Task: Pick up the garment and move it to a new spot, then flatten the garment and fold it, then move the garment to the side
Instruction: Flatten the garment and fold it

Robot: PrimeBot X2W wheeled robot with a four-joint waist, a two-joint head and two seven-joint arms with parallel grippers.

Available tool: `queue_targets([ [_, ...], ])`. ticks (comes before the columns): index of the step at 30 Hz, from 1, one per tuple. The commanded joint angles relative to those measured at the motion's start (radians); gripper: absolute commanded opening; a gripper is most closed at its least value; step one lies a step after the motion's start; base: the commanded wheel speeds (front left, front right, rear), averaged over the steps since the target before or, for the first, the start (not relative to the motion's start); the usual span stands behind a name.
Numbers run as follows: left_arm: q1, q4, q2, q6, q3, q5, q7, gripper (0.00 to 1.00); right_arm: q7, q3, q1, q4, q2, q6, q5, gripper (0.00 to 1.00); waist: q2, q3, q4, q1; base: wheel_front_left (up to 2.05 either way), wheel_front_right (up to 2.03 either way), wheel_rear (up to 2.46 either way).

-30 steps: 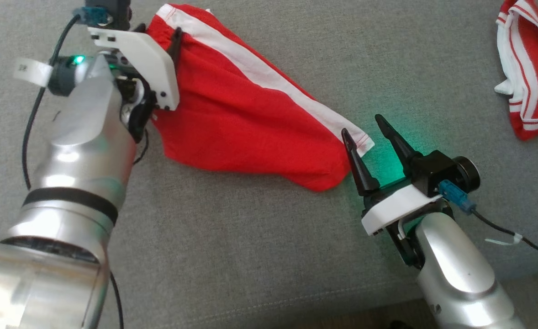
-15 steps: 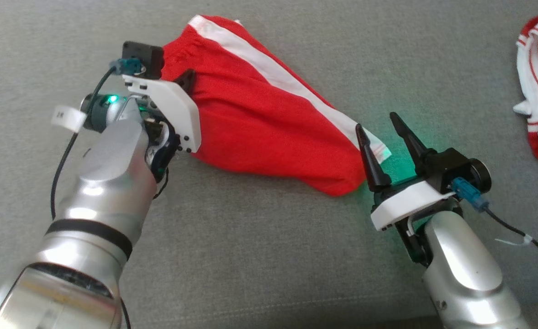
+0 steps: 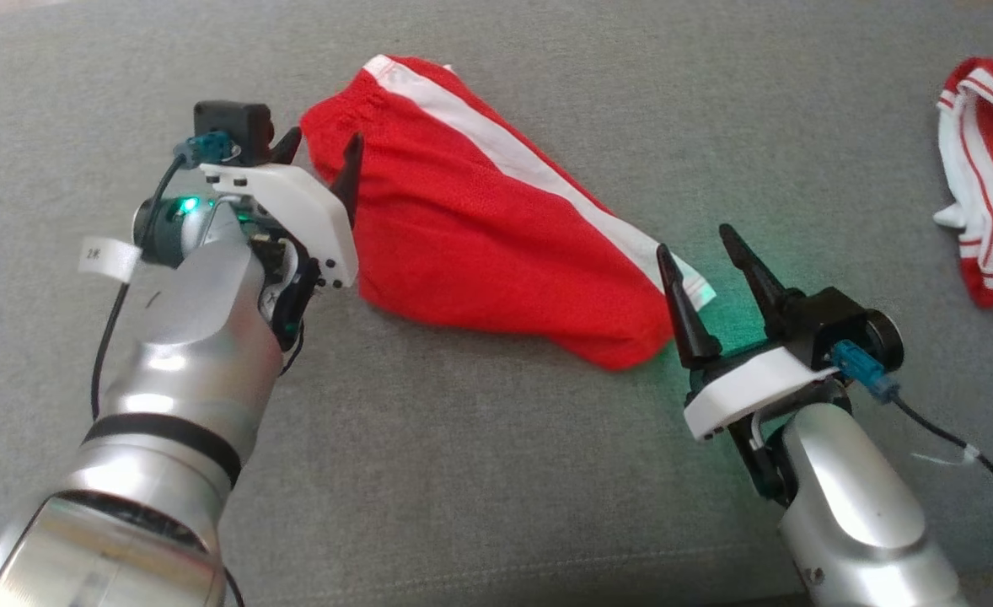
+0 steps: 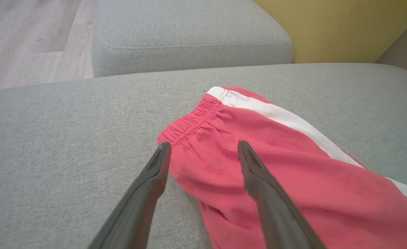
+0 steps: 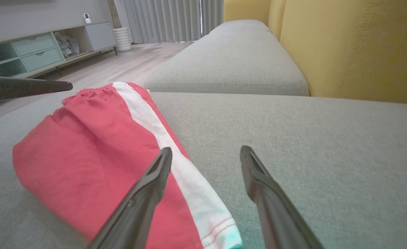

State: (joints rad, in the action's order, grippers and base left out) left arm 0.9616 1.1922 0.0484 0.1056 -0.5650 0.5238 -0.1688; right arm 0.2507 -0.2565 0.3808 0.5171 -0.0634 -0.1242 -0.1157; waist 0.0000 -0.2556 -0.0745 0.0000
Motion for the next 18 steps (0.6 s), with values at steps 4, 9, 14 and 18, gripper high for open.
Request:
queue_targets([
  [4, 0.056, 0.008, 0.033, -0.012, 0.035, 0.018, -0.011, 1.00, 0.011, -0.025, 0.008, -0.024, 0.013, -0.007, -0.009, 1.00, 0.0000, -0.017, -0.029, 0.0000, 0.00, 0.00, 0.00],
  [9, 0.074, 0.041, 0.048, -0.042, 0.050, 0.034, 0.000, 1.00, 0.011, -0.027, 0.008, -0.033, 0.013, -0.007, -0.010, 1.00, 0.0000, -0.038, -0.053, 0.0000, 0.00, 0.00, 0.00],
  [14, 0.084, 0.058, 0.051, -0.048, 0.057, 0.049, 0.014, 1.00, 0.011, -0.023, 0.008, -0.042, 0.013, -0.007, -0.008, 1.00, 0.0000, -0.056, -0.058, 0.0000, 0.00, 0.00, 0.00],
  [18, 0.074, 0.067, 0.042, -0.036, 0.060, 0.066, 0.028, 0.49, 0.011, -0.021, 0.013, -0.042, 0.013, -0.007, -0.011, 1.00, 0.0000, -0.062, -0.054, 0.0000, 0.00, 0.00, 0.00],
])
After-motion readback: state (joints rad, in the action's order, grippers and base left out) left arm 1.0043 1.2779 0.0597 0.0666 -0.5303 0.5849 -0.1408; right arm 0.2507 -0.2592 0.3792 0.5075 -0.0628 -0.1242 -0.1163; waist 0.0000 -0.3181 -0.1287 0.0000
